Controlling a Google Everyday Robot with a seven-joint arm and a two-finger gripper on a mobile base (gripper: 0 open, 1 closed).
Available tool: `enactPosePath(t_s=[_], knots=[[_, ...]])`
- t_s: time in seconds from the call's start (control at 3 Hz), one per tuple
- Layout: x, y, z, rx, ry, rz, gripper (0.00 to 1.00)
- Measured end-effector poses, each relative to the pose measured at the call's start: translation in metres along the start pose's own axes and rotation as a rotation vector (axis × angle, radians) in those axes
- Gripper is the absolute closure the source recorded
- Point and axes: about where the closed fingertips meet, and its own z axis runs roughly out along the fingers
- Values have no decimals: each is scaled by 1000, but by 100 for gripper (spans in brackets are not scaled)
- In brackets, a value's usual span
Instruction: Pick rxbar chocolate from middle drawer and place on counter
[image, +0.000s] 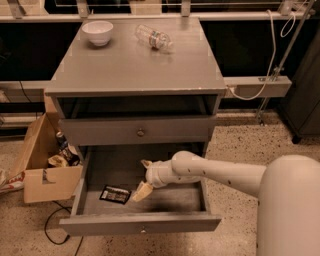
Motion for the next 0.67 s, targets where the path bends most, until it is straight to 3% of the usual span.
enactPosePath(t_s=[0.33,0.67], knots=[[2,4,36,-20,-30,40,0],[-1,19,70,-2,-27,73,0]])
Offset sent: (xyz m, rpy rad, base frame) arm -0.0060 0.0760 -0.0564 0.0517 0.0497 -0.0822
